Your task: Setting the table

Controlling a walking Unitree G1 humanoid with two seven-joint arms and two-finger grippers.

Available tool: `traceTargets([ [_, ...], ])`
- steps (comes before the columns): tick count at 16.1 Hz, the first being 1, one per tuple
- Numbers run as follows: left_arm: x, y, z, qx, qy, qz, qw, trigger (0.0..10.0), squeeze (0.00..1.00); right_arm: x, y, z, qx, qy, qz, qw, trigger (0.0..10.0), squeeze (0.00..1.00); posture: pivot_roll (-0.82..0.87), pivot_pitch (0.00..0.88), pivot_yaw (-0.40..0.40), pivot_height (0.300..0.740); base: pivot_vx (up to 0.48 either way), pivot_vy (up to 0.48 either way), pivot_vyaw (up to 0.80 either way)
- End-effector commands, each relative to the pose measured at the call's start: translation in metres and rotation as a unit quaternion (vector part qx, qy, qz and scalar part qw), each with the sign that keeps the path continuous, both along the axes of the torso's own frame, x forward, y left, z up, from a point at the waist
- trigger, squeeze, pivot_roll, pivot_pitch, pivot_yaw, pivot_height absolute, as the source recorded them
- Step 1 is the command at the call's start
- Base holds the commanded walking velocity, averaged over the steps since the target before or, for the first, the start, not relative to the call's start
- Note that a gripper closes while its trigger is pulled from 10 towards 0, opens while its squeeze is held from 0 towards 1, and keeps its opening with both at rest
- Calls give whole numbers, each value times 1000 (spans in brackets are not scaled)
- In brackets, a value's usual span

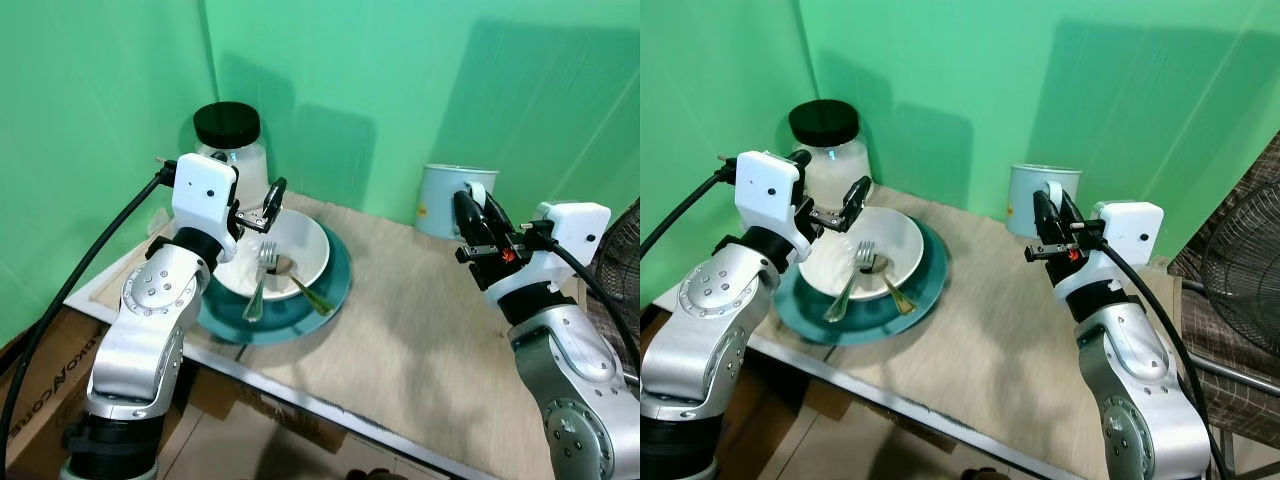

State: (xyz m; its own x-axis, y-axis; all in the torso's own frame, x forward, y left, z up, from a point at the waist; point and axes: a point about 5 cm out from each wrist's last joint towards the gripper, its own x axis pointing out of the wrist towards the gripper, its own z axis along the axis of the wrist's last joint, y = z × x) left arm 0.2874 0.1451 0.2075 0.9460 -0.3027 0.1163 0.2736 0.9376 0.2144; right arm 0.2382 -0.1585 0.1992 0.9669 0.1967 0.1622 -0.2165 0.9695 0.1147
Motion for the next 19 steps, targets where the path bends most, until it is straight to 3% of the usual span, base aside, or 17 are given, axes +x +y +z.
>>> traceTargets([
  [1,-1,-2,-2,3,9,-7,1000,10000,0,1,-1,0,-4,0,-7,1000,10000,0,79,0,-23,740,-300,0,0],
  [13,0,-2,-3,10,11,-13,1000,10000,0,3,-1,-1,-12,4,-15,1000,10000,0,80,0,-24,740,-285,0,0],
  [19,-1,-9,-10,-11,27,-18,999,10000,0,5,-3,-2,-26,5,-21,999,10000,0,68,0,-35,740,0,0,0],
])
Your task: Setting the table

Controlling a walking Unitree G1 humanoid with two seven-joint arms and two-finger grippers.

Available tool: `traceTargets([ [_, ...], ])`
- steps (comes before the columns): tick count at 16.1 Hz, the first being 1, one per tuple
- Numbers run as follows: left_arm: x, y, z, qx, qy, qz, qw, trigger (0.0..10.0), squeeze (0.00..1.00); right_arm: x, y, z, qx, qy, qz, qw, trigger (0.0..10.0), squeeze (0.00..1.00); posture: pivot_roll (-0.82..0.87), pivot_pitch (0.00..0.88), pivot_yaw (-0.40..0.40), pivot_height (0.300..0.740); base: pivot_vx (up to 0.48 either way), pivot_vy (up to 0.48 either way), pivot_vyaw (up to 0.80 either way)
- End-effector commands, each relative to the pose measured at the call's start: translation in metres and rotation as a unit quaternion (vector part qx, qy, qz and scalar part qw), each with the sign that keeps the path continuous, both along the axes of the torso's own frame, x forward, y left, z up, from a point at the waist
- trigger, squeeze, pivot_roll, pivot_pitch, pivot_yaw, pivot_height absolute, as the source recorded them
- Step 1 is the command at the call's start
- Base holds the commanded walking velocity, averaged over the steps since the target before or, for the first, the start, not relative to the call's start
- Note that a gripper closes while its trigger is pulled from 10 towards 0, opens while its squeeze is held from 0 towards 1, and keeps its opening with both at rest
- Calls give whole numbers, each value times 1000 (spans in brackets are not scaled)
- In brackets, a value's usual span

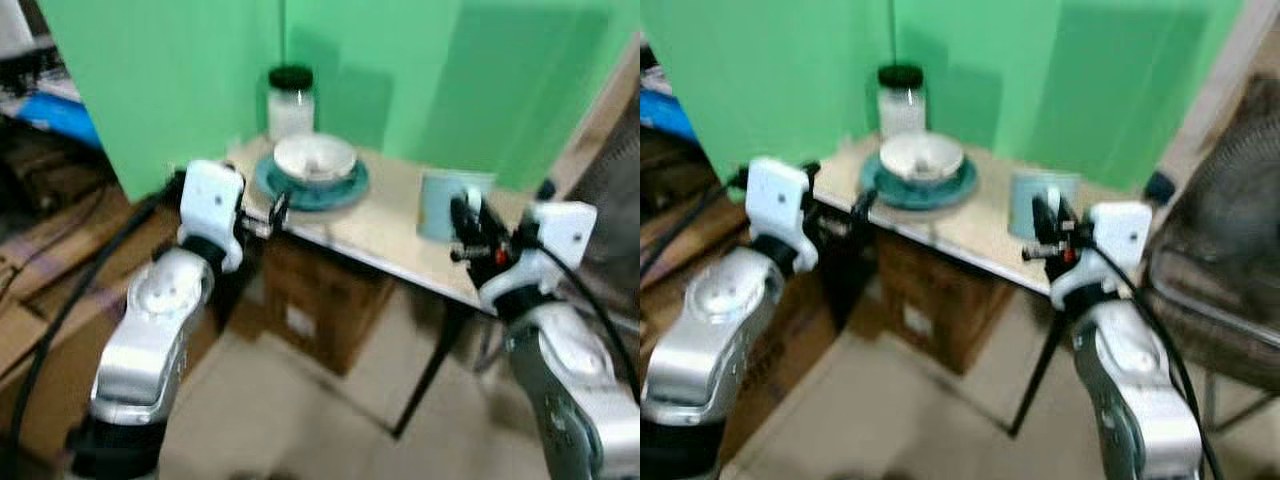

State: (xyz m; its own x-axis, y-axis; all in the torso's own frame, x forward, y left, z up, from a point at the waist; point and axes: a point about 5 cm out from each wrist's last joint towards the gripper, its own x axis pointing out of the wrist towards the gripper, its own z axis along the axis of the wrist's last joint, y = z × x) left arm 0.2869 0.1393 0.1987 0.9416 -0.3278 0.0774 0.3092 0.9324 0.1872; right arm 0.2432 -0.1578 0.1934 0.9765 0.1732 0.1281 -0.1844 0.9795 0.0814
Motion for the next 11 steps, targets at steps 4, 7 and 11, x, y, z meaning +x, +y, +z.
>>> traceTargets([
  [4,-2,-4,-8,-20,17,10,1000,10000,0,1,-4,6,-14,-9,-8,1000,10000,0,45,0,-41,740,0,0,-503],
  [7,-1,-2,-9,-24,17,21,999,10000,0,0,-4,5,-14,-5,-12,1000,10000,0,45,0,-41,740,0,0,-800],
  [11,0,0,-6,-25,6,26,999,10000,0,1,-4,4,-14,-2,-17,1000,10000,0,49,0,-40,740,0,0,-800],
])
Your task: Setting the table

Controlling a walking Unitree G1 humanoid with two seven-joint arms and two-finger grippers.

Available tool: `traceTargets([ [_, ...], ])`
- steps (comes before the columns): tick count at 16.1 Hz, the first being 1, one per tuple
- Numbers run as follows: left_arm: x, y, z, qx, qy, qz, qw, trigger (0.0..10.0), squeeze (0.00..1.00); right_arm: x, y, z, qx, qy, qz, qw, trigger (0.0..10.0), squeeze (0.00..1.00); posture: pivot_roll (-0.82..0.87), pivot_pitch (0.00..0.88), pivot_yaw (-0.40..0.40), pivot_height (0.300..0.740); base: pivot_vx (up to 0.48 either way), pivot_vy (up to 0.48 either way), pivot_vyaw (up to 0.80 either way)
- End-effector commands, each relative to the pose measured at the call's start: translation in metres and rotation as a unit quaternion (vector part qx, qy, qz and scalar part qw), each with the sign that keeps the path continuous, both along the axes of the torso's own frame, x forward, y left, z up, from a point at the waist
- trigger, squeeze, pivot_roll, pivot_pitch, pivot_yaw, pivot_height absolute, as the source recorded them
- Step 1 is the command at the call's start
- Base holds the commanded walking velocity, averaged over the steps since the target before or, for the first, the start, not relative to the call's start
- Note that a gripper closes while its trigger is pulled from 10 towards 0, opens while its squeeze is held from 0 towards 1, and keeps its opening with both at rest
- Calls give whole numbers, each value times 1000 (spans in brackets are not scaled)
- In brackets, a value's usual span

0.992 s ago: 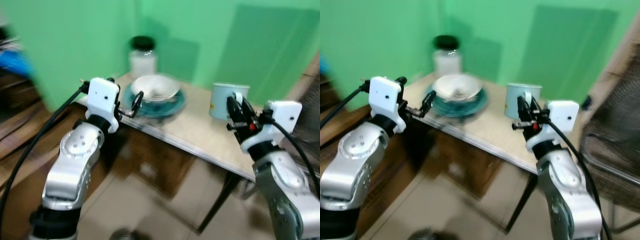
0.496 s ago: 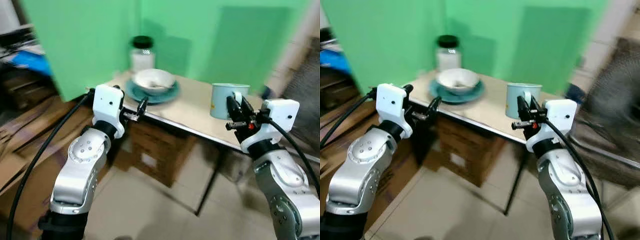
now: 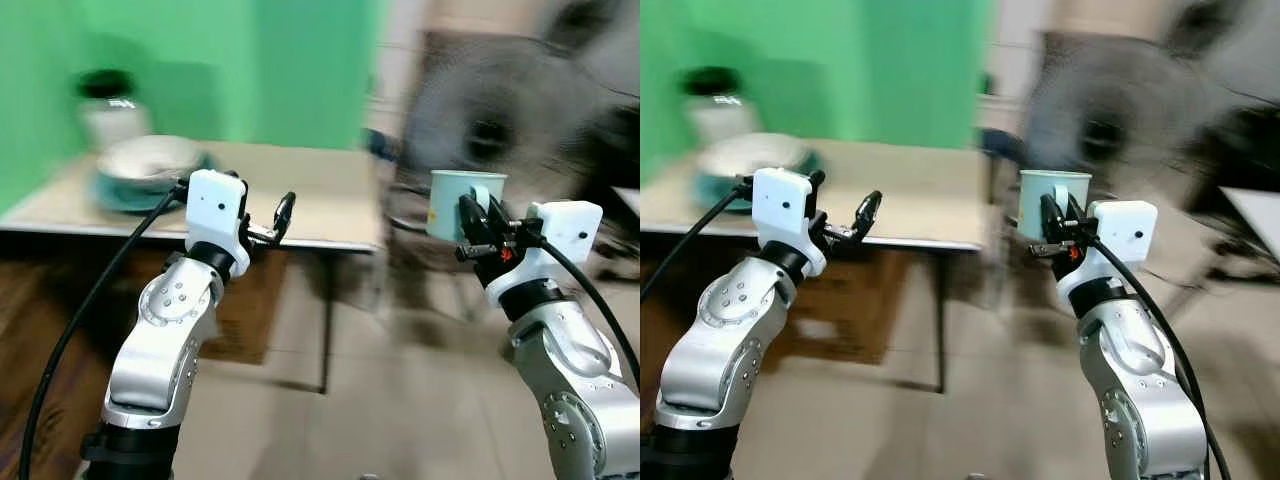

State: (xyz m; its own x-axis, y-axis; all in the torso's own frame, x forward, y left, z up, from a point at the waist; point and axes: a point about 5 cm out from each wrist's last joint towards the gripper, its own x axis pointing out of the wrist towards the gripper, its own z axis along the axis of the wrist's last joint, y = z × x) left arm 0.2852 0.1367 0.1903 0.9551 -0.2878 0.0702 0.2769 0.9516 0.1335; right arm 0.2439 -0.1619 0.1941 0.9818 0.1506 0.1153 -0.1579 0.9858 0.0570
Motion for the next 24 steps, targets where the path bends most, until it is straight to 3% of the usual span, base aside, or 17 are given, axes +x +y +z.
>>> traceTargets([
  [1,1,3,2,1,-6,7,1000,10000,0,0,0,3,-2,-6,-4,1000,10000,0,49,0,-41,740,0,0,-800],
  [6,1,3,1,2,-4,6,1000,10000,0,1,0,3,-3,-4,-5,1000,10000,0,54,0,-43,740,0,0,-800],
  [9,3,5,1,2,0,7,1000,10000,0,1,1,2,-1,-4,-7,1000,10000,0,54,0,-37,740,0,445,-800],
  [14,5,3,1,5,1,4,1000,10000,0,2,-1,2,-2,-3,-10,1000,10000,0,54,0,-40,740,0,-96,-800],
  [16,5,4,0,3,2,3,1000,10000,0,2,-1,2,-3,-3,-10,1000,10000,0,53,0,-41,740,0,480,-800],
  [18,6,5,2,23,-9,4,1000,10000,0,2,0,2,-3,-3,-11,1000,10000,0,52,0,-39,740,0,-191,-800],
  [20,7,4,1,10,2,2,1000,10000,0,3,0,2,-3,-3,-12,1000,10000,0,49,0,-36,740,0,-480,-800],
  [24,10,4,0,8,6,-1,1000,10000,0,3,-1,2,-3,-3,-19,1000,10000,0,42,0,-28,740,0,480,-800],
])
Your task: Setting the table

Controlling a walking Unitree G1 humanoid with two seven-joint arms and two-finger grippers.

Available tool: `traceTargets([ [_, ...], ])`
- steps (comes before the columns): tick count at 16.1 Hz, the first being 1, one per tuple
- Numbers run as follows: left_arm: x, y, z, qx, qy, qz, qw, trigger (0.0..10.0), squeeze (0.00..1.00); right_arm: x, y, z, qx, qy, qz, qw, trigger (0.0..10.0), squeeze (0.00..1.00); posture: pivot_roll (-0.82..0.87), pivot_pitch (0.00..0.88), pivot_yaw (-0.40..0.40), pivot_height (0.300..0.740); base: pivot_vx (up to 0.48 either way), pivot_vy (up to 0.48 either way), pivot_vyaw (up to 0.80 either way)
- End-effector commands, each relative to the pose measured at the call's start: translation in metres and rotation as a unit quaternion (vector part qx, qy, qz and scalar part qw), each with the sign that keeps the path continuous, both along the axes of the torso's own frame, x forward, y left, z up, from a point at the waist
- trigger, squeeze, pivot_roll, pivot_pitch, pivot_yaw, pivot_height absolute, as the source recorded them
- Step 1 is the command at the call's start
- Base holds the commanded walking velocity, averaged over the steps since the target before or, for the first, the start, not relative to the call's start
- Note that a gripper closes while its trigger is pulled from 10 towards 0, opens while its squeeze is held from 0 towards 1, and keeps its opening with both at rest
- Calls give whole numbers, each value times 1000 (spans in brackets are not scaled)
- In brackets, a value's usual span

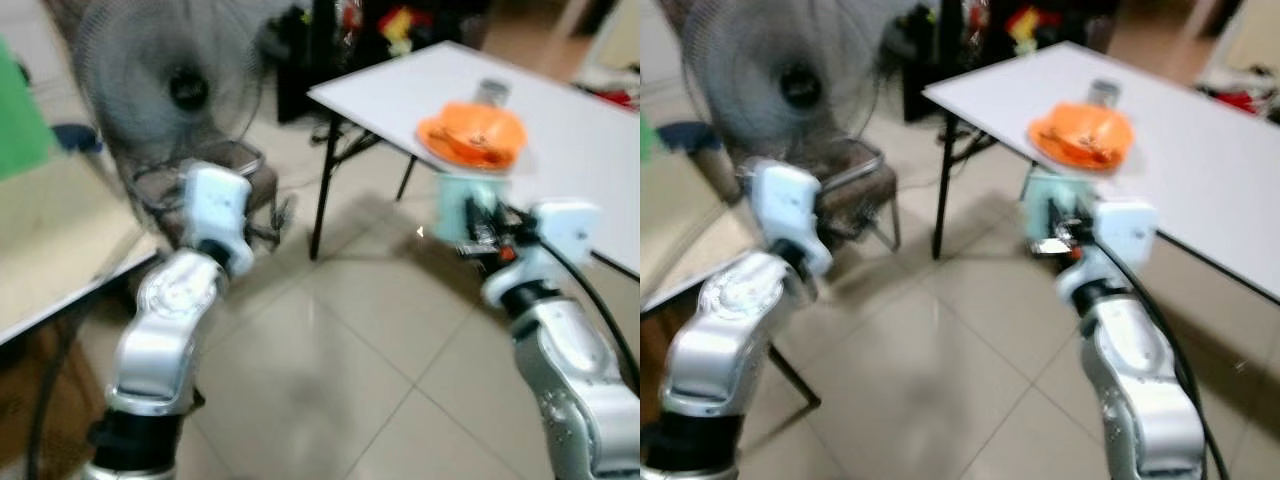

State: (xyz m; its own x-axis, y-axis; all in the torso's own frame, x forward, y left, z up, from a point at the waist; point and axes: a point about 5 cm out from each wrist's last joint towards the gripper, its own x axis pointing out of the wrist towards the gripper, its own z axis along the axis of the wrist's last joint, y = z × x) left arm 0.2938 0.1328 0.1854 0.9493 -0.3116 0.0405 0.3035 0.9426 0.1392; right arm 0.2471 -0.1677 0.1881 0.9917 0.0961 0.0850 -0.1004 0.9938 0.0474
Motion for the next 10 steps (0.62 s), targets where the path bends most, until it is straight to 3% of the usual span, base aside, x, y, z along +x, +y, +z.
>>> traceTargets([
  [1,2,7,7,21,-19,8,1000,10000,0,0,4,8,4,-18,7,1000,10000,0,42,0,-26,740,0,-480,-800],
  [3,3,6,6,10,-9,6,1000,10000,0,0,4,8,4,-19,5,1000,10000,0,40,0,-25,740,0,-240,-800],
  [6,4,6,5,7,-5,2,1000,10000,0,0,5,9,5,-20,3,1000,10000,0,35,0,-15,740,0,480,-800],
  [8,6,4,10,32,-24,-1,999,10000,0,-1,5,8,6,-21,1,1000,10000,0,33,0,-10,740,0,-240,-800],
  [10,7,3,5,0,1,-3,1000,10000,0,-1,6,8,7,-20,-1,1000,10000,0,31,0,-5,740,0,0,-800],
])
